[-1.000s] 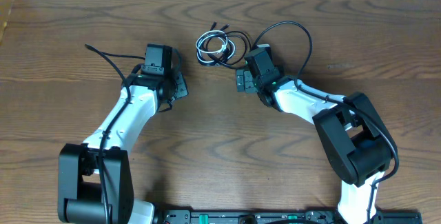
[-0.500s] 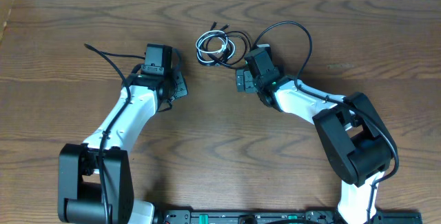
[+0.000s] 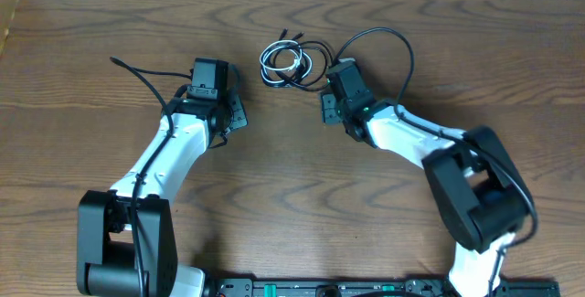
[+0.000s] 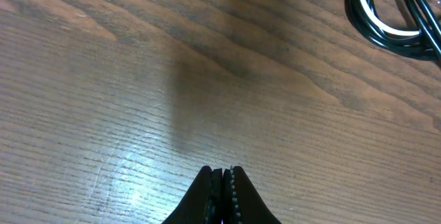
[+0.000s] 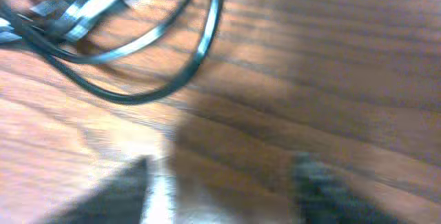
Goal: Untangle cables
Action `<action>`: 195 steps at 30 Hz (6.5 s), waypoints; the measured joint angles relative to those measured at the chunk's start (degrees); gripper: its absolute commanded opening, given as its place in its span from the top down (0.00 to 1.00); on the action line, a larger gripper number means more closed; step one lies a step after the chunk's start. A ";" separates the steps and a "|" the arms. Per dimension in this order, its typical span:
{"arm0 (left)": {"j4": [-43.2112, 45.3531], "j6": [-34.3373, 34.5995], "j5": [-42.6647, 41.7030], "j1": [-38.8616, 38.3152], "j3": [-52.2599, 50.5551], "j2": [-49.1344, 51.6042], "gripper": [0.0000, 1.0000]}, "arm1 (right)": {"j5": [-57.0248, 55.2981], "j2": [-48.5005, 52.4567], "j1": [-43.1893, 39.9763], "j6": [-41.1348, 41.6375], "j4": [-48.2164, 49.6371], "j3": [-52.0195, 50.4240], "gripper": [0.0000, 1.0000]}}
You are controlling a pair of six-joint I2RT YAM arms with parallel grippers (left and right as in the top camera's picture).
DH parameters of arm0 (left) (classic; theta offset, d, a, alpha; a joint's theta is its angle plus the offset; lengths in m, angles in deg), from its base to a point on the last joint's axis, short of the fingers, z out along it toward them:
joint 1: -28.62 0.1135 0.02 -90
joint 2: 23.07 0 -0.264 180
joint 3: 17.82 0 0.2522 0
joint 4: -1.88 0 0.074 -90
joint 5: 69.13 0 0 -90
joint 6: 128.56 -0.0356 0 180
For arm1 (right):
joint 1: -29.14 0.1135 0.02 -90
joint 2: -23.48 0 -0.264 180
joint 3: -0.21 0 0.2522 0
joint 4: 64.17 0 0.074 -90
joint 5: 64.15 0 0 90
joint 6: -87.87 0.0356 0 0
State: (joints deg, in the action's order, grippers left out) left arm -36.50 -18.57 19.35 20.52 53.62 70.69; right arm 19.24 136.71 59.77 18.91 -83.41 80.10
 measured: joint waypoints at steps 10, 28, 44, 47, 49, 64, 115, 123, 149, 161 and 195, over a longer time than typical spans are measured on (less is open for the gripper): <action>0.09 0.66 0.17 0.00 0.00 0.00 0.92 | -1.38 -10.12 -0.13 4.63 2.84 0.50 0.56; 0.28 1.22 0.20 0.00 0.00 0.00 0.92 | -3.23 11.54 -0.50 10.05 29.75 0.44 0.57; 0.24 1.22 0.17 0.00 0.00 0.00 0.92 | -3.19 11.61 -0.50 10.58 26.75 0.57 0.99; 0.28 1.22 0.20 0.00 -0.02 0.00 0.91 | -1.97 6.71 -0.50 10.49 16.24 0.39 0.99; 0.22 1.22 0.17 0.00 0.00 0.00 0.91 | -0.63 3.76 -0.50 10.21 11.50 0.37 0.99; 0.28 1.42 -4.61 0.00 0.00 0.00 0.79 | 19.82 -7.50 0.85 5.90 -21.81 0.46 0.99; -0.57 1.44 -5.66 0.00 0.00 0.00 0.76 | 6.10 -15.10 17.33 4.33 -23.82 0.09 0.14; -0.59 1.44 -5.66 0.00 0.00 0.00 0.73 | 0.83 -13.66 20.17 11.02 -22.99 0.09 0.13; 0.00 -3.76 -19.06 7.13 0.00 0.35 0.58 | -14.73 -8.59 24.15 15.19 -18.84 -0.20 0.11; 5.20 -5.66 -34.49 7.08 0.00 13.03 0.58 | -8.11 -16.76 13.20 14.29 -18.69 -0.20 0.09; 0.92 -9.77 -36.13 0.72 -0.02 13.20 0.93 | 5.53 -16.74 7.85 15.93 -20.24 -5.20 0.01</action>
State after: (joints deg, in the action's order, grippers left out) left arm -35.58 -28.34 -16.77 21.25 53.59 83.89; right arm 24.77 119.97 67.62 34.84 -103.65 74.90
